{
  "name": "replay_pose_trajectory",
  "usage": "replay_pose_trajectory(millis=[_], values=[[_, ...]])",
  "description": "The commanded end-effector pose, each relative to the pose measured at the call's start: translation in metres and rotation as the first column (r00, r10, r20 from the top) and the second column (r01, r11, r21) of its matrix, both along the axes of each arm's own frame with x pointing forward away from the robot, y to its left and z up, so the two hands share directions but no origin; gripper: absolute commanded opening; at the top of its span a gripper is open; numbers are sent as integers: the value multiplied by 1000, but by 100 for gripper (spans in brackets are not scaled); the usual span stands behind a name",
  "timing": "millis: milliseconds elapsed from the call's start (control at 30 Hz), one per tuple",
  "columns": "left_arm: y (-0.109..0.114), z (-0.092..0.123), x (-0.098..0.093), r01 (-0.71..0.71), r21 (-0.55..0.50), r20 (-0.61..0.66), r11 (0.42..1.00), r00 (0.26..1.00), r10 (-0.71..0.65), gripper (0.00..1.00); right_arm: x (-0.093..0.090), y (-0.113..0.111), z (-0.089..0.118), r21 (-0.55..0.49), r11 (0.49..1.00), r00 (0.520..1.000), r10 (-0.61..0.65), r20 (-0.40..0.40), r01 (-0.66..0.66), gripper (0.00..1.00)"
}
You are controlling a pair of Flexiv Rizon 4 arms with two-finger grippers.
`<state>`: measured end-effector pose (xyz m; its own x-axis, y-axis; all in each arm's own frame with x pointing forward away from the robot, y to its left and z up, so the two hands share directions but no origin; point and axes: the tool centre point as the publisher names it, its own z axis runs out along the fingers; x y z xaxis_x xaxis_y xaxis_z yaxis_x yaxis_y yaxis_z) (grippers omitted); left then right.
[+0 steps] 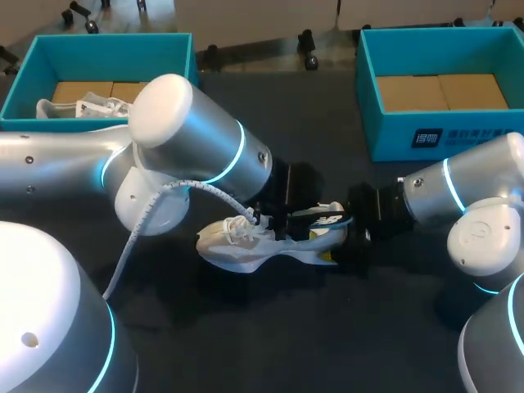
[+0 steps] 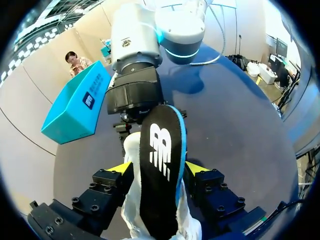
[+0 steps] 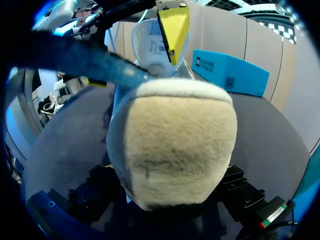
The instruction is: Take the shoe out of the shoebox, open the shoe tongue, remove and reinsert the insole, then place the shoe into the shoebox
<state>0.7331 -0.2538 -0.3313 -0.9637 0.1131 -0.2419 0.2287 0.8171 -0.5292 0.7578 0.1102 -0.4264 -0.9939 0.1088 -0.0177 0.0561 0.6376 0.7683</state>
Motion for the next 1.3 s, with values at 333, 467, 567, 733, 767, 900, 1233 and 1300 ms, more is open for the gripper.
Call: replay_pose_trajectory(millis=[333, 467, 567, 733, 767, 900, 1233, 1300], values=[[-5, -8, 2, -3, 6, -5, 1000, 1000, 3, 0, -1, 2, -2, -3, 1000, 1000, -2, 1, 2, 0], [0, -6, -1, 1, 8, -8, 1000, 1000, -1, 0, -1, 2, -2, -3, 1000, 1000, -2, 1, 2, 0], [3, -2, -3, 3, 7, -10, 1000, 1000, -3, 0, -1, 2, -2, -3, 1000, 1000, -2, 1, 2, 0], [6, 11, -8, 14, -13, -25, 1000, 1000, -14, 0, -1, 2, -2, -3, 1000, 1000, -2, 1, 2, 0], [7, 14, -9, 17, -21, -30, 1000, 999, -17, 0, -1, 2, -2, -3, 1000, 1000, -2, 1, 2, 0], [9, 26, -14, 28, -44, -44, 999, 999, -29, 0, -1, 2, -2, -3, 1000, 1000, -2, 1, 2, 0], [12, 58, -26, 46, -77, -99, 996, 994, -54, 0, -1, 2, -2, -3, 1000, 1000, -2, 1, 2, 0], [11, 62, -28, 31, -79, -110, 996, 993, -40, 0, -1, 2, -2, -3, 1000, 1000, -2, 1, 2, 0]])
